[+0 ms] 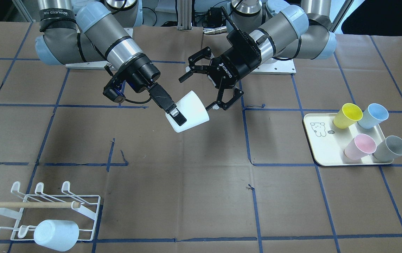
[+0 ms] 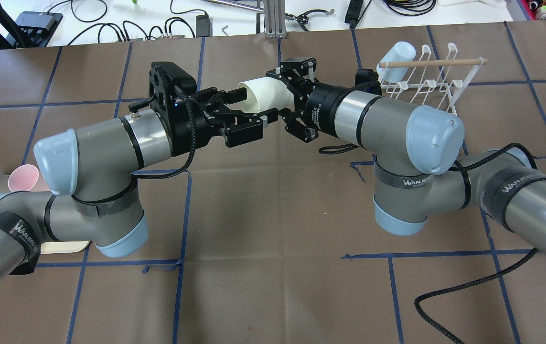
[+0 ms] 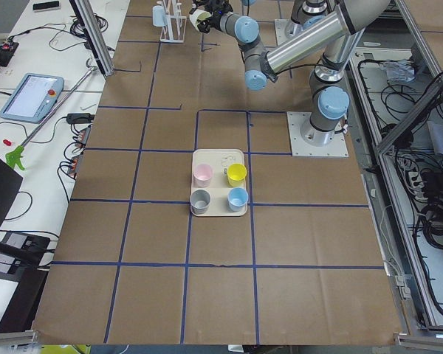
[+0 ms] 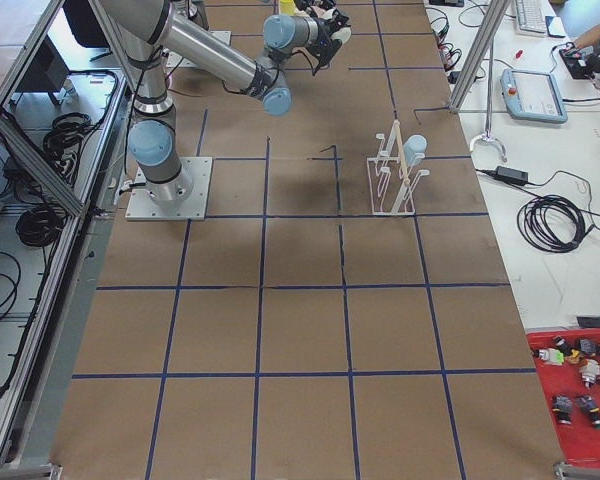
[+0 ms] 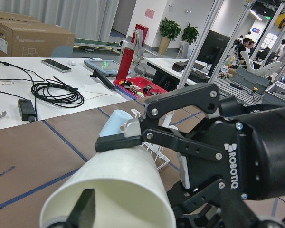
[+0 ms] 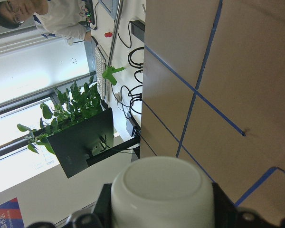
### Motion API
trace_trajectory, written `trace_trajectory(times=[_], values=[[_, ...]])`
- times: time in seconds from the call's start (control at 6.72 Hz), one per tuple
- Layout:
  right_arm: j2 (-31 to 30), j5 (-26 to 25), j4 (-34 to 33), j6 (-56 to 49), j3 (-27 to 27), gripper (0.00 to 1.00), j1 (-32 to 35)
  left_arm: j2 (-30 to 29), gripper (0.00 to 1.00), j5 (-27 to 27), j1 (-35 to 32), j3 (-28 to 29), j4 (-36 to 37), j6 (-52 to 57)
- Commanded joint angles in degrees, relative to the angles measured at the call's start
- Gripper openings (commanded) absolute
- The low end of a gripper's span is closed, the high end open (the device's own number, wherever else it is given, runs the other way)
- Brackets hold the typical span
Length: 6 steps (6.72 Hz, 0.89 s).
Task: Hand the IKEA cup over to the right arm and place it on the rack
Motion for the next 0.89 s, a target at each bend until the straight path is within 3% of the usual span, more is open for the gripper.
trace_trajectory(times=[0.0, 0.15, 0.3, 0.45, 0.6, 0.74], values=[[2.97, -0.13, -0.62, -2.40, -3.90, 0.22, -2.00, 1.64, 0.99, -0.40, 7.05, -0.06, -0.61, 0.01], [4.21, -0.31, -0.80, -11.21, -5.48, 0.20, -4.62, 2.78, 0.99, 0.03, 9.97, 0.21, -3.40, 0.01], [4.40, -0.39, -0.80, -19.21, -6.20, 0.16, -7.43, 3.32, 0.99, 4.47, 10.35, 2.04, -11.61, -0.08], [4.57, -0.74, -0.62, -27.30, -6.20, 0.11, -10.59, 4.54, 0.99, 15.30, 10.00, 6.23, -23.35, -0.08], [4.66, -1.36, -0.62, -36.69, -6.20, 0.09, -13.84, 5.42, 0.99, 23.85, 9.39, 12.45, -41.04, -0.16], [4.75, -1.62, -0.45, -45.49, -6.20, 0.09, -15.96, 5.35, 0.99, 31.25, 8.95, 17.39, -53.23, -0.16]])
